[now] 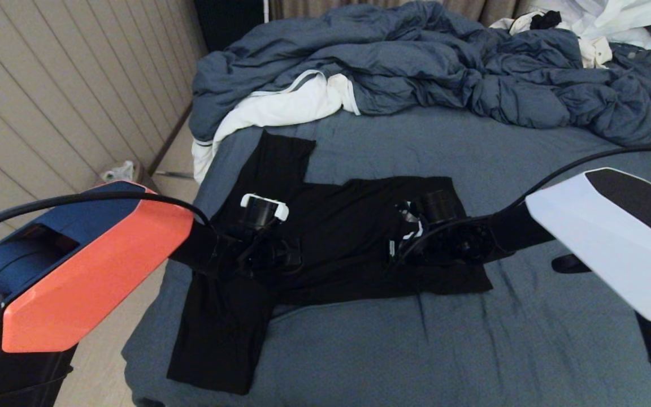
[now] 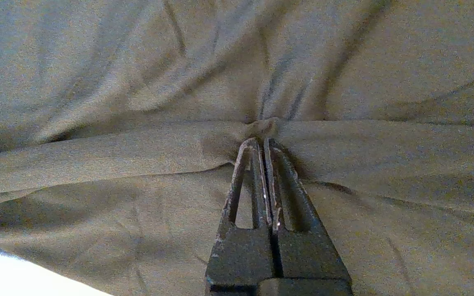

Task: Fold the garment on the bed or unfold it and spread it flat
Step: Fold the black T-shirt

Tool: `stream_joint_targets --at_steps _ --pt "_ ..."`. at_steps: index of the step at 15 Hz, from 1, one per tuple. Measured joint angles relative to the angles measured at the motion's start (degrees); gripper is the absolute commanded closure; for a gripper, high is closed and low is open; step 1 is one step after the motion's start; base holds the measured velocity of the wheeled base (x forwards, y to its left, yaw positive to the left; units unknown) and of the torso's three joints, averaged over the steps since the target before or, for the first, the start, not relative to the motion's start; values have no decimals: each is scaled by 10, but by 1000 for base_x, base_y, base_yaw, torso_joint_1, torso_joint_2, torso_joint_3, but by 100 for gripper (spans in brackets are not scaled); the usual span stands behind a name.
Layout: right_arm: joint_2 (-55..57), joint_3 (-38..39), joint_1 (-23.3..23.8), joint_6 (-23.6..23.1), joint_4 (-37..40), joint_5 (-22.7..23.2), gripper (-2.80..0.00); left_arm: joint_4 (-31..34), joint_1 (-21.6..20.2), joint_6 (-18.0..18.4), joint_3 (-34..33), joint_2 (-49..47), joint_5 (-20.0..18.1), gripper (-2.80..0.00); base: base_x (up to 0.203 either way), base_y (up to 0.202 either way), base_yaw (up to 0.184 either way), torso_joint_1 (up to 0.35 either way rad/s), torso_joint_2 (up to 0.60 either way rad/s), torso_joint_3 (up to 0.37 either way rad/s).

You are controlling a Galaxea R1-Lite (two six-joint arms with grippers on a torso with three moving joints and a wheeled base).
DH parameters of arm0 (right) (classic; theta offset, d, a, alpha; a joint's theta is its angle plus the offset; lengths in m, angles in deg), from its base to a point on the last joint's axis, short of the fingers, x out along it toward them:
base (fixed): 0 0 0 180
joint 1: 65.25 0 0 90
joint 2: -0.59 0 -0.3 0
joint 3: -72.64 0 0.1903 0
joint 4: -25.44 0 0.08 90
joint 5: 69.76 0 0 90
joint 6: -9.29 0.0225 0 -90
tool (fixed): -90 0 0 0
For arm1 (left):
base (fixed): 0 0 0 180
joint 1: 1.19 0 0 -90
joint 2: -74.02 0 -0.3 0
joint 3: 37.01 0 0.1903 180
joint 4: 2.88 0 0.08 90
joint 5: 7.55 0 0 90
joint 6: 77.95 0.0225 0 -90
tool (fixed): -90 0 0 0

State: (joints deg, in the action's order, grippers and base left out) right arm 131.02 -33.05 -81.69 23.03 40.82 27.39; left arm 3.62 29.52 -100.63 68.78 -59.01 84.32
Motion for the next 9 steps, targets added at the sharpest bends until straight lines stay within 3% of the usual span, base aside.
stream_joint_targets --at_steps 4,9 --pt "0 -2 4 -2 0 -1 0 -2 6 2 -99 56 -5 0 0 0 0 0 0 0" --pt "1 -9 7 -5 0 -2 0 -52 11 3 -297 158 -1 0 0 0 0 0 0 0"
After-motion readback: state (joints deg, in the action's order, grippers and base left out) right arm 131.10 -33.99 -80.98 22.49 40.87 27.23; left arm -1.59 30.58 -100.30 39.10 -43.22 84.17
